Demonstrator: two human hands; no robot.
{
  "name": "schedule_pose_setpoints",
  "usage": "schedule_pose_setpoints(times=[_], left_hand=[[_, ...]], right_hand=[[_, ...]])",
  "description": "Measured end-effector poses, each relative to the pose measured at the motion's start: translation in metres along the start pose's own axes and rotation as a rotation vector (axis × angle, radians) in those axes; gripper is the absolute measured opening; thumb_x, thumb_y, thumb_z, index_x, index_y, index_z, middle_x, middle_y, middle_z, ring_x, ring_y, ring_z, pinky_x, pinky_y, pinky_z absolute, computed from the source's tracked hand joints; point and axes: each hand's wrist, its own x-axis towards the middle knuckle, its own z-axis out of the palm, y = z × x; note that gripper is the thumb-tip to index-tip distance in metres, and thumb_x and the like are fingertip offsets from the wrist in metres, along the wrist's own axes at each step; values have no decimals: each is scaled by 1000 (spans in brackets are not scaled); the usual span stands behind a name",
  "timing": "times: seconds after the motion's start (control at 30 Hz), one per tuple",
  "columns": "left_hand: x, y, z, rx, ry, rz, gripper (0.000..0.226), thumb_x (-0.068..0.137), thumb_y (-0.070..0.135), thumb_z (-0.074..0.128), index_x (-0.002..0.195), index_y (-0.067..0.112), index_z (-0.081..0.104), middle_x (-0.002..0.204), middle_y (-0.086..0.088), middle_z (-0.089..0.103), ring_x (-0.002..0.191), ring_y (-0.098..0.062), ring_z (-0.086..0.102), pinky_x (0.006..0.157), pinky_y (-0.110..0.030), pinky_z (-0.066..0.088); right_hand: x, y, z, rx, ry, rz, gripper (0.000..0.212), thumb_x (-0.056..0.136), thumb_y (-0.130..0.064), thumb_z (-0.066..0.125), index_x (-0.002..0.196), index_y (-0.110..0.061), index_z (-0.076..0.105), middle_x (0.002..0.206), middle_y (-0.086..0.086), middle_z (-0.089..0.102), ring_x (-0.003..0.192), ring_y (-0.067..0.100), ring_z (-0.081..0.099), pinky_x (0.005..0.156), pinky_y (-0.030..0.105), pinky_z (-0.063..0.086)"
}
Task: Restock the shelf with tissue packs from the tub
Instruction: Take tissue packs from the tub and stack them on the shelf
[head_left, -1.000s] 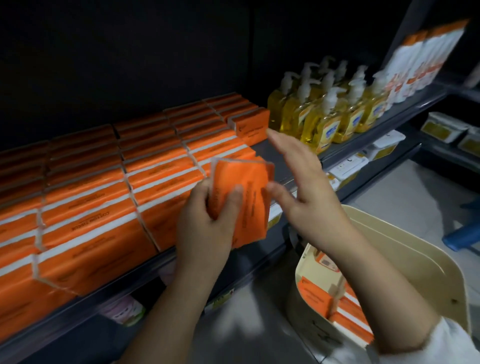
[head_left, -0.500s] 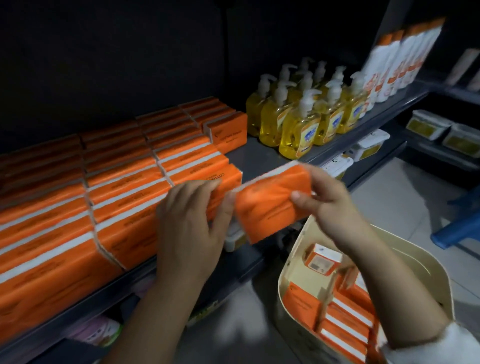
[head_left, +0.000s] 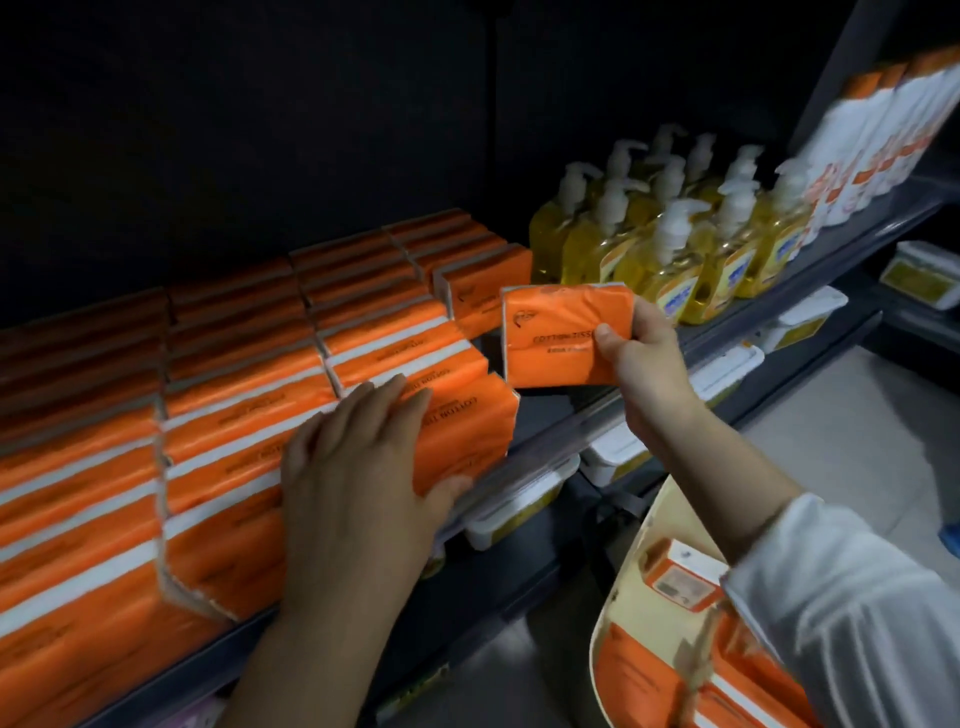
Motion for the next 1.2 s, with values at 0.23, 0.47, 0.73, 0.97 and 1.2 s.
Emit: schedule_pose_setpoints(times=[0.23,0.47,0.73,0.97,1.2], left_hand=[[5,-3,10,-32,121,20,73,52,32,89,119,23,63,129,3,59,119,-18,54,100,-34,22],[11,-12,16,-74,247,110,66,52,26,89,113,15,67,121,-1,64,116,-12,39,95,-25,22],[9,-8,16,-87,213,66,67,51,25,89,114,17,67,123,0,63,118,-13,48,99,-25,20],[4,-3,13,-54,164,18,71,51,29,90,117,22,65,127,3,61,118,-19,55,98,-33,24],[3,-5,14,-66,163,38,71,52,30,89,118,23,63,127,4,60,119,-17,55,100,-32,22]], right_hand=[[39,6,41,-66,-144,-25,41,92,6,45,128,-13,48,105,-2,55,87,2,54,71,8,46],[55,20,64,-218,-32,-52,36,89,0,56,124,-11,55,104,-3,55,96,10,57,84,26,51],[30,24,64,-427,-8,-161,105,64,-25,85,146,-23,20,142,7,26,134,25,25,111,33,23],[28,10,74,-983,-160,-616,56,74,-19,72,127,-22,53,137,15,36,126,35,32,96,54,40],[34,9,74,-989,-121,-580,51,79,-11,66,128,-16,51,131,13,40,125,31,32,92,43,42]])
